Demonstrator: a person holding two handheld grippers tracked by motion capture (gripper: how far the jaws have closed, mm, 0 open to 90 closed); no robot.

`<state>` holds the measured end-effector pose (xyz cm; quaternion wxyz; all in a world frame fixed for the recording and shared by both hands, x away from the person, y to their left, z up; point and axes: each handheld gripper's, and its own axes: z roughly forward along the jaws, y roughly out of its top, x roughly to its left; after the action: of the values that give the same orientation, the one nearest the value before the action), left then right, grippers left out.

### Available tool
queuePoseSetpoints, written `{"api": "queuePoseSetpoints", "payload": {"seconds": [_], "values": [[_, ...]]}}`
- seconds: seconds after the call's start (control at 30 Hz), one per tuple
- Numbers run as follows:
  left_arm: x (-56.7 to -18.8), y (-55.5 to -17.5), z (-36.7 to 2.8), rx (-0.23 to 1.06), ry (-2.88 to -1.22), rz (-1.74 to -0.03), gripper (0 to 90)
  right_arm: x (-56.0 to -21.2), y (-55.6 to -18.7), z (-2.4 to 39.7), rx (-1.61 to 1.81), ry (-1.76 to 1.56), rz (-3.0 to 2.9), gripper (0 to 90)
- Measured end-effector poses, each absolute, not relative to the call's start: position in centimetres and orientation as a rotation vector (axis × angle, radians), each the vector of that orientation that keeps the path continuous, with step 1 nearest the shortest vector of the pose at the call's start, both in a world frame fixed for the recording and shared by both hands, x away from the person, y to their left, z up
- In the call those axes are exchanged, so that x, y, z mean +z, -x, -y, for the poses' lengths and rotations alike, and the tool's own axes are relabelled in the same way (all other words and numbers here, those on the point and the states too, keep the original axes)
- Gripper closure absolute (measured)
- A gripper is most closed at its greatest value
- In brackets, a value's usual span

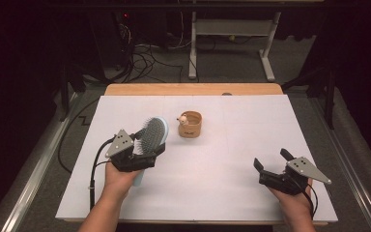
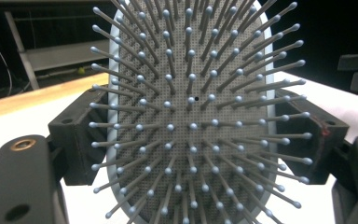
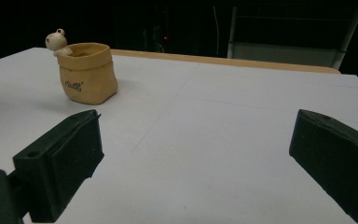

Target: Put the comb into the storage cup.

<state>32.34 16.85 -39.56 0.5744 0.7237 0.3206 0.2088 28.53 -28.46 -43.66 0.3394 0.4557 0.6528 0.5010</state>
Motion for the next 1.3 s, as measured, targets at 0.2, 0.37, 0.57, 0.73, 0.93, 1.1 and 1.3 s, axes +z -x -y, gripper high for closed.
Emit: {"api": "queuePoseSetpoints", "payload": {"seconds": [0.2, 0.37, 0.57, 0.73, 0.93, 1.1, 1.3], "values": [[-38.8, -32.7, -15.7, 0.499, -1.704, -0.719, 20.2, -43.6, -28.5, 28.5, 1.306, -1.185, -1.700, 3.4], [-38.6, -33.0, -14.6, 0.490, -1.699, -0.697, 20.2, -43.7, -28.5, 28.5, 1.304, -1.185, -1.702, 3.4], [-38.6, -33.4, -13.5, 0.483, -1.704, -0.679, 20.2, -43.7, -28.6, 28.4, 1.303, -1.187, -1.707, 3.4], [-38.7, -33.6, -12.4, 0.477, -1.705, -0.660, 20.2, -43.8, -28.6, 28.3, 1.300, -1.181, -1.713, 3.4], [-38.9, -33.5, -10.9, 0.484, -1.730, -0.615, 20.2, -43.9, -28.6, 28.1, 1.296, -1.174, -1.722, 3.5], [-39.2, -33.2, -10.3, 0.483, -1.738, -0.595, 20.2, -44.1, -28.7, 28.1, 1.293, -1.179, -1.730, 3.4], [-39.2, -32.7, -9.9, 0.466, -1.726, -0.582, 20.2, -44.2, -28.8, 27.7, 1.289, -1.172, -1.746, 3.4]]}}
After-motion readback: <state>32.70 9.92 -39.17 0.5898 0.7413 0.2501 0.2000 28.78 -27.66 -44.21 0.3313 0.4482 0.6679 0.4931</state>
